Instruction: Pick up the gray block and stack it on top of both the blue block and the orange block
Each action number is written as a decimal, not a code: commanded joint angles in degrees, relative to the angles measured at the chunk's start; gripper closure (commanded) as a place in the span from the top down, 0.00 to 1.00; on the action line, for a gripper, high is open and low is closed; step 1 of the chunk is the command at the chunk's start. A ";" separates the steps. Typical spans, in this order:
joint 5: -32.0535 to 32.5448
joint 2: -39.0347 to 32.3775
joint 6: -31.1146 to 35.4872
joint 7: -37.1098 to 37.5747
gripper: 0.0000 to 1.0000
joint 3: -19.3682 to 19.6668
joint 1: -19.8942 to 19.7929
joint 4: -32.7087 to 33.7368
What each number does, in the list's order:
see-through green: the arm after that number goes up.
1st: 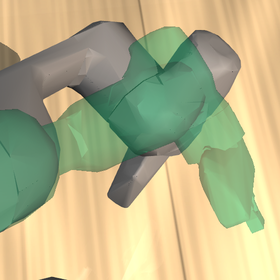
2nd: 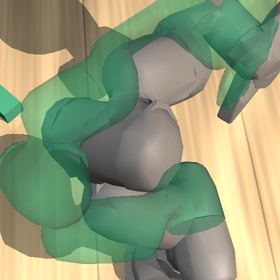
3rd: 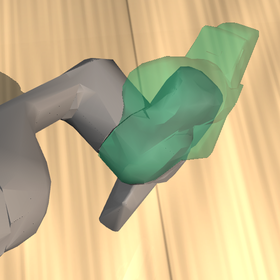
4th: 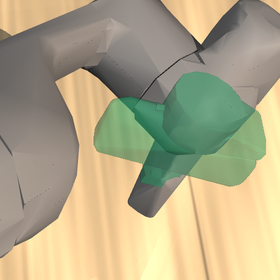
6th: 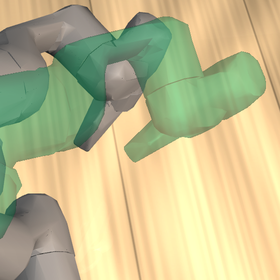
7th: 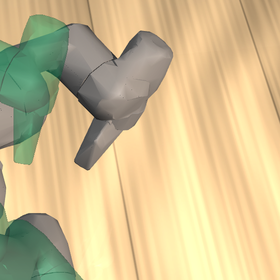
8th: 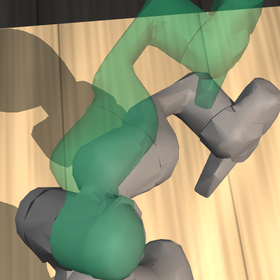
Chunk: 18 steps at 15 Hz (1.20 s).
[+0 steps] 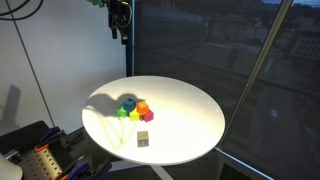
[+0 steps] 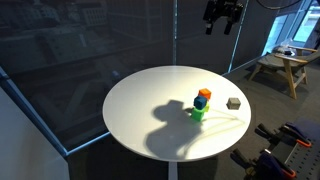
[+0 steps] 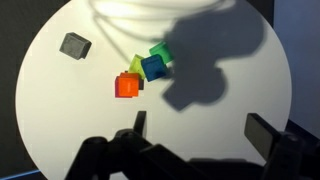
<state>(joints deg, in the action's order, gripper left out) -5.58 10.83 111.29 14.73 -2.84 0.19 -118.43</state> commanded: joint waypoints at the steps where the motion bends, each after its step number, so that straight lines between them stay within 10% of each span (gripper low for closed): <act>1: 0.28 1.09 -1.05 1.27 1.00 1.95 -1.71 0.28; 18: 3.58 -0.17 5.75 0.02 1.00 5.99 -5.54 -6.31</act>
<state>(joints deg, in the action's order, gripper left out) -2.54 10.92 114.77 14.73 3.09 -5.24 -123.22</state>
